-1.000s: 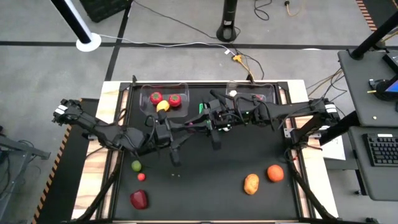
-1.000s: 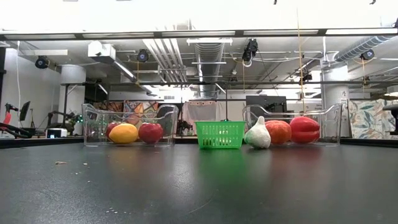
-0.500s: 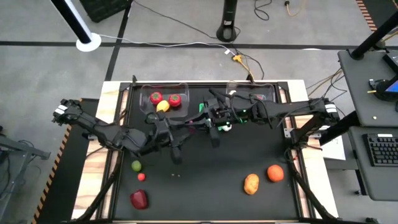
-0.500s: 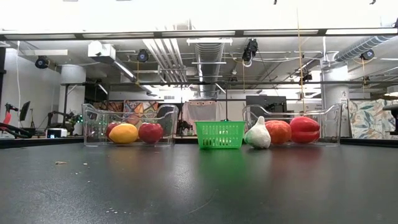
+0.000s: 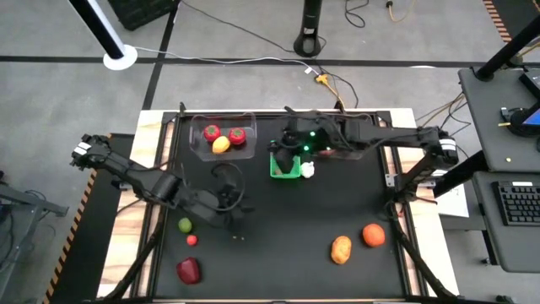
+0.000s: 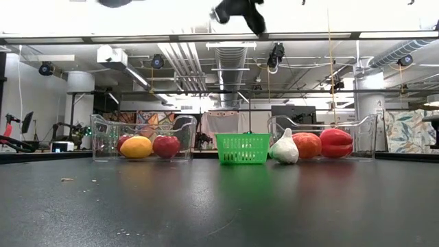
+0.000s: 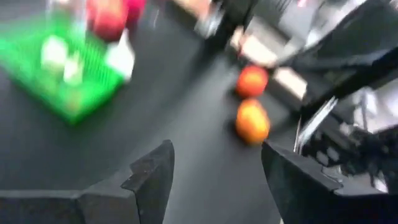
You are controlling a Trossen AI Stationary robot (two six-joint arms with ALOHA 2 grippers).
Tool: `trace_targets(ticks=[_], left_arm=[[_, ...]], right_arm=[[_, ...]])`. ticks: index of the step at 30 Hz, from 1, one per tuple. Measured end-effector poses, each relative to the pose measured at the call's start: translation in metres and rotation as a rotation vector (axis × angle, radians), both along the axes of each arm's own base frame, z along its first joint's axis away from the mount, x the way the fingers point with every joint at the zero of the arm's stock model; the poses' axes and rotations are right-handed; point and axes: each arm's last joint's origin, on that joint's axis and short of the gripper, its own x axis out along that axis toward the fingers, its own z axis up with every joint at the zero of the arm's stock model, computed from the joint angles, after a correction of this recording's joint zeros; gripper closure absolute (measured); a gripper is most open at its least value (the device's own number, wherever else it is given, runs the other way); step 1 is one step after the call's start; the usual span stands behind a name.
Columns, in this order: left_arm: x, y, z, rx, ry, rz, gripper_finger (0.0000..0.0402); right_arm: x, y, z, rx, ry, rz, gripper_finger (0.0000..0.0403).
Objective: Sort produce into baskets
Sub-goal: Put the eggplant into the green basket, then put the green lemon into the left transparent bin
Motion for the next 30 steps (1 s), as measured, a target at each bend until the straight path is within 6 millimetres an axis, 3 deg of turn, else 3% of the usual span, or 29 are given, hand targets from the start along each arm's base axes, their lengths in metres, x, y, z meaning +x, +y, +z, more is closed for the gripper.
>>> trace_targets(ticks=[6,11,15,23,30], left_arm=[[-0.023,0.006,-0.025,-0.249,0.336,0.14,0.0178],[-0.043,0.012,-0.036,-0.352,0.575,0.307,0.0178],[-0.049,0.014,-0.038,-0.363,0.636,0.343,0.0178],[-0.049,0.013,-0.038,-0.363,0.636,0.343,0.0178],[-0.051,0.014,-0.039,-0.4,0.664,0.375,0.0178]], right_arm=[[-0.002,-0.023,-0.043,0.015,0.32,-0.146,0.0359],[0.011,-0.038,-0.073,0.034,0.422,-0.176,0.0357],[0.018,-0.044,-0.09,0.044,0.469,-0.176,0.034],[0.019,-0.052,-0.097,0.085,0.488,-0.182,0.0271],[0.014,-0.053,-0.09,0.087,0.476,-0.186,0.0226]])
